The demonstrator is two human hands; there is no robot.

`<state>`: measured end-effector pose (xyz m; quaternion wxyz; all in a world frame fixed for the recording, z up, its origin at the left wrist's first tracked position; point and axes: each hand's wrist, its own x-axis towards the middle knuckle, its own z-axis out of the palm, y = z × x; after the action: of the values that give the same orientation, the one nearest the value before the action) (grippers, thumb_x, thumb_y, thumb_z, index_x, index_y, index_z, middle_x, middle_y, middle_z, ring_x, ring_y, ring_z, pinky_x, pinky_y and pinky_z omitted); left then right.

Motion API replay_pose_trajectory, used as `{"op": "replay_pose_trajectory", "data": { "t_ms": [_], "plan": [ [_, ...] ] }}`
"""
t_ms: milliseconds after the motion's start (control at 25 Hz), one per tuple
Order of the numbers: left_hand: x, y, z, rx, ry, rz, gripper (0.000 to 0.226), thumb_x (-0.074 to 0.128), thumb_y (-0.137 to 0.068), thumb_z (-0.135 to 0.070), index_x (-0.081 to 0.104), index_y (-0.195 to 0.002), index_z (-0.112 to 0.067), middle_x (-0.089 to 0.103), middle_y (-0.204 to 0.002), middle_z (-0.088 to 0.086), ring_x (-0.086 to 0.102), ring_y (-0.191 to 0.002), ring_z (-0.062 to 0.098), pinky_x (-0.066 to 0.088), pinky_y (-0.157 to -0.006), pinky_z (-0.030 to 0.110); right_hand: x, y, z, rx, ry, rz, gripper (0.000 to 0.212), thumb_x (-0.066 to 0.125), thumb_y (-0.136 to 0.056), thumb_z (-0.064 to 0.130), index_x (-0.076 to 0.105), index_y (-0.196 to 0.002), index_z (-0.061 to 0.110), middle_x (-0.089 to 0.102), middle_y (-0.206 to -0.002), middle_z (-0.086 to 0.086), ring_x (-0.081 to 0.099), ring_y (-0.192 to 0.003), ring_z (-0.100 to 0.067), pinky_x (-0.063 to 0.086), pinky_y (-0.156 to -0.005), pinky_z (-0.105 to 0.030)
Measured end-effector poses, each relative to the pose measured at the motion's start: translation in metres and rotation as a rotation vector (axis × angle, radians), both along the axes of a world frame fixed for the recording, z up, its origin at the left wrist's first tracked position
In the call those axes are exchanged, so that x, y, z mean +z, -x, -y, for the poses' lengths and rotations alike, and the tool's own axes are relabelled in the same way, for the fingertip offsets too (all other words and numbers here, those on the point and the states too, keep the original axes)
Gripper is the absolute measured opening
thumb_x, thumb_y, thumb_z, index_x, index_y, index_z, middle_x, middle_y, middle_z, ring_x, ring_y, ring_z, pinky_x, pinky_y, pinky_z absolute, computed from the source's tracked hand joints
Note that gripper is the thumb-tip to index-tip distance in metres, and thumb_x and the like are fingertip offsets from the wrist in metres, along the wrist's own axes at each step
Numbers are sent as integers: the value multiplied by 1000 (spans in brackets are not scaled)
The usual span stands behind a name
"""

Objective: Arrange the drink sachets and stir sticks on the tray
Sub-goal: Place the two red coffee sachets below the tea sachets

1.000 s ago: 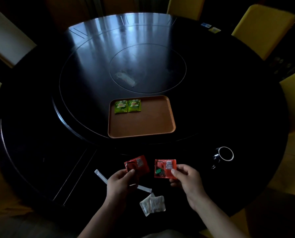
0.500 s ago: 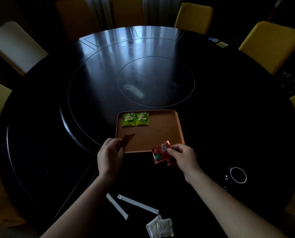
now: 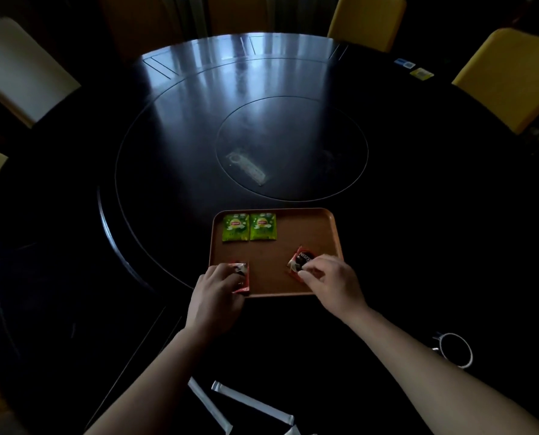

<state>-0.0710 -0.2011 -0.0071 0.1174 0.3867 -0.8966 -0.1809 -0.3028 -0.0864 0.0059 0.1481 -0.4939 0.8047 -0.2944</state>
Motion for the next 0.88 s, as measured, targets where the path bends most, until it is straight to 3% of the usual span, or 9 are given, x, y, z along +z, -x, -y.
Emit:
{"op": "replay_pose_trajectory", "data": {
  "t_ms": [80,160,280,400,520,640,760,880],
  "plan": [
    [-4,-7,9,-61,4,5,25,67,-75,-19,72,-99,-20,65,-108,3,61,-105,27,52,-86,43,-10,6,2,8,0,-33,13,71,-82,12,74,-94,15,71,-94,-2,66,-87,-21,57,-76,-40],
    [-7,-9,19,-147,14,58,32,77,-76,-18,69,-107,-23,65,-118,6,62,-112,29,51,-91,44,-6,12,8,46,-56,-126,26,66,-83,2,73,-105,13,72,-107,-4,64,-101,-23,55,-88,-37],
    [-19,-5,35,-199,-18,138,44,79,-77,-33,57,-114,-39,63,-121,6,63,-107,33,52,-85,47,-6,19,22,177,-253,-241,38,66,-86,6,66,-123,16,63,-129,-1,54,-118,-23,46,-101,-35],
    [-18,1,36,-191,18,249,40,76,-77,-46,58,-113,-43,60,-117,5,58,-100,30,48,-79,42,-12,19,25,221,-296,-327,37,67,-86,13,66,-122,22,60,-127,-2,53,-110,-26,50,-91,-38],
    [-10,16,31,-102,50,276,40,70,-82,-47,62,-117,-32,57,-112,6,55,-100,28,46,-84,41,-14,14,30,140,-287,-291,31,70,-85,28,67,-116,24,57,-111,-3,54,-100,-25,52,-80,-38],
    [-7,22,25,15,42,165,28,73,-82,-38,70,-105,-24,62,-99,2,56,-96,27,47,-81,41,-15,14,35,49,-279,-221,34,69,-84,39,66,-114,23,58,-106,-2,54,-100,-24,50,-82,-37],
    [-14,10,33,-113,19,77,25,77,-81,-24,71,-105,-25,66,-111,1,59,-112,28,49,-86,42,-14,23,31,106,-245,-233,34,71,-84,26,66,-118,23,61,-113,4,54,-103,-22,50,-86,-36],
    [-15,5,41,-260,63,150,27,67,-85,-36,69,-111,-32,64,-119,3,61,-113,27,50,-84,41,-12,26,28,211,-295,-278,38,72,-83,21,65,-121,24,60,-118,4,53,-106,-21,51,-88,-37]
  ]
}}
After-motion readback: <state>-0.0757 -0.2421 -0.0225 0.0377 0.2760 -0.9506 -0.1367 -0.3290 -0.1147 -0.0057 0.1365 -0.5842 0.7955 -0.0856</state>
